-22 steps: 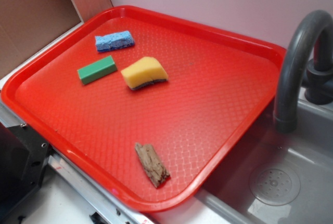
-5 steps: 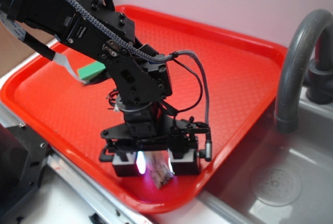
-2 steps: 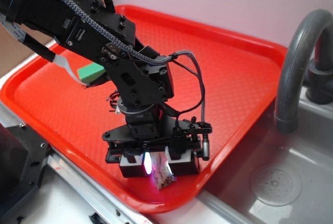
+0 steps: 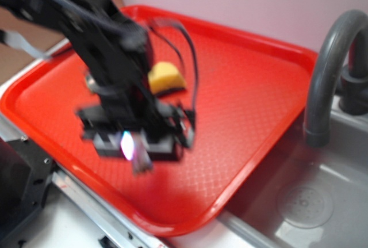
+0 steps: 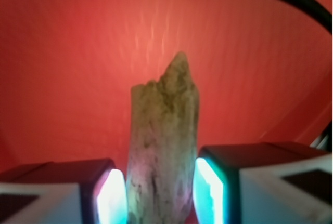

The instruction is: Grab the wood chip.

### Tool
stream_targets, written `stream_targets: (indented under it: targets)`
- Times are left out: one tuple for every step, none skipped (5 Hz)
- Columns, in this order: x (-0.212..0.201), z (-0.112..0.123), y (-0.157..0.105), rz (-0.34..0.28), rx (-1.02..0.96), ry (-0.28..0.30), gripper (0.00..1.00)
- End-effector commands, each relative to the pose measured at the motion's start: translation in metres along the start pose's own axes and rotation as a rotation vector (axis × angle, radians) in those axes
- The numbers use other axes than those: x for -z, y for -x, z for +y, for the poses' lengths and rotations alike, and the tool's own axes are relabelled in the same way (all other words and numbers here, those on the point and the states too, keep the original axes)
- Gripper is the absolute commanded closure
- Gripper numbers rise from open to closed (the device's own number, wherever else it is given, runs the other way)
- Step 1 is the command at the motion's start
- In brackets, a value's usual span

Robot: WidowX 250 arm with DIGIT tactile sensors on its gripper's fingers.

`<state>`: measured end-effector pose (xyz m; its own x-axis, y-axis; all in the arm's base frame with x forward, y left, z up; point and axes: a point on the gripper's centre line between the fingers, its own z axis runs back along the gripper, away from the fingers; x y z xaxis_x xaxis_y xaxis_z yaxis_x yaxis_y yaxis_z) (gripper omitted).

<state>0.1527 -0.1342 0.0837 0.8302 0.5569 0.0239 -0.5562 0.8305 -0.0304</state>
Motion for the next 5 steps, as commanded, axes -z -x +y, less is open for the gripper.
stream_targets:
  targets:
    - [-0.067,0.045,-0.041,-0.018,0.087,0.134,1.00]
    - [-0.095,0.071,-0.048,-0.049,0.030,0.150,1.00]
    - [-0.114,0.090,-0.053,-0.110,-0.038,0.186,1.00]
    - [-0.117,0.099,-0.056,-0.087,-0.087,0.187,1.00]
    - [-0.119,0.103,-0.059,-0.090,-0.121,0.172,1.00]
